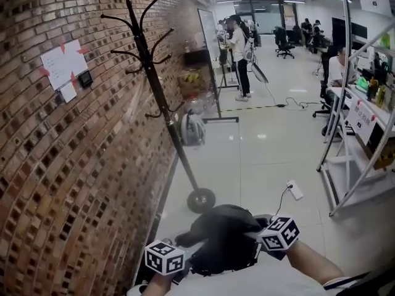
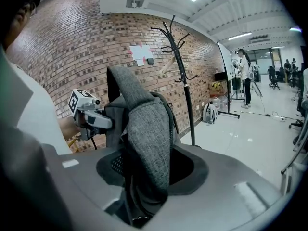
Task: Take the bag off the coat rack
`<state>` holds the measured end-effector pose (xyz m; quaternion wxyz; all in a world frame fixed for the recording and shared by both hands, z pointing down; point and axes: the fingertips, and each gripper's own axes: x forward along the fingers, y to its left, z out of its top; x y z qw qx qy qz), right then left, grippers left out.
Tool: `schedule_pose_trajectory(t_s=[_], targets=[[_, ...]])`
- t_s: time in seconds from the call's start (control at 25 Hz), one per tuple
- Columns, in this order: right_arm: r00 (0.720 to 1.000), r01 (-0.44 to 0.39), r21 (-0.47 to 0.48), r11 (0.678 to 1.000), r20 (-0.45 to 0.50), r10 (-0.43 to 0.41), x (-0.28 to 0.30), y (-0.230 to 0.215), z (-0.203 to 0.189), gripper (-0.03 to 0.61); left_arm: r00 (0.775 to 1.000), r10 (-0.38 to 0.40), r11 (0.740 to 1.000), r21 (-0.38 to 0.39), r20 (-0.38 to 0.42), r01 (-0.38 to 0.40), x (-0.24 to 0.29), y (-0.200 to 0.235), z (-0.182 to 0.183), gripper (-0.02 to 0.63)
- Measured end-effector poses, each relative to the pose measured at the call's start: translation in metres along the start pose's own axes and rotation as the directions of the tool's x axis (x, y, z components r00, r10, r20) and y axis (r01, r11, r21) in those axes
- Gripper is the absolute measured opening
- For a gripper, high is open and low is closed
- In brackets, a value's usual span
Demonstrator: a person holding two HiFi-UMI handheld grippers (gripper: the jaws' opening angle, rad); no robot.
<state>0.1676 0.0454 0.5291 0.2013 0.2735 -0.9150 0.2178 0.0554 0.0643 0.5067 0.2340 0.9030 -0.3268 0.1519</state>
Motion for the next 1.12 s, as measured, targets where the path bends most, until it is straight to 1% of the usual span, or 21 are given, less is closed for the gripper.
schedule_pose_trajectory(t_s=[0.24,0.52,1.12], targets=[[0.999,0.003,-0.041,0.999,0.034,-0.002,0.005,0.009,0.012,0.173,0.999,0.025,0.999,0.033,0.022,-0.026,-0.015,0.002,0.007,0.222],[0.999,-0.011,-0.064,0.998,0.038,0.014,0.01,0.016,0.023,0.173,0.998,0.05,0.997,0.048,0.047,-0.052,-0.026,0.008,0.014,0.222],[0.999,-0.026,-0.071,0.997,0.019,0.027,0.001,0.02,0.008,0.172,0.996,0.069,0.997,0.03,0.05,-0.071,-0.024,-0.006,0.0,0.222]])
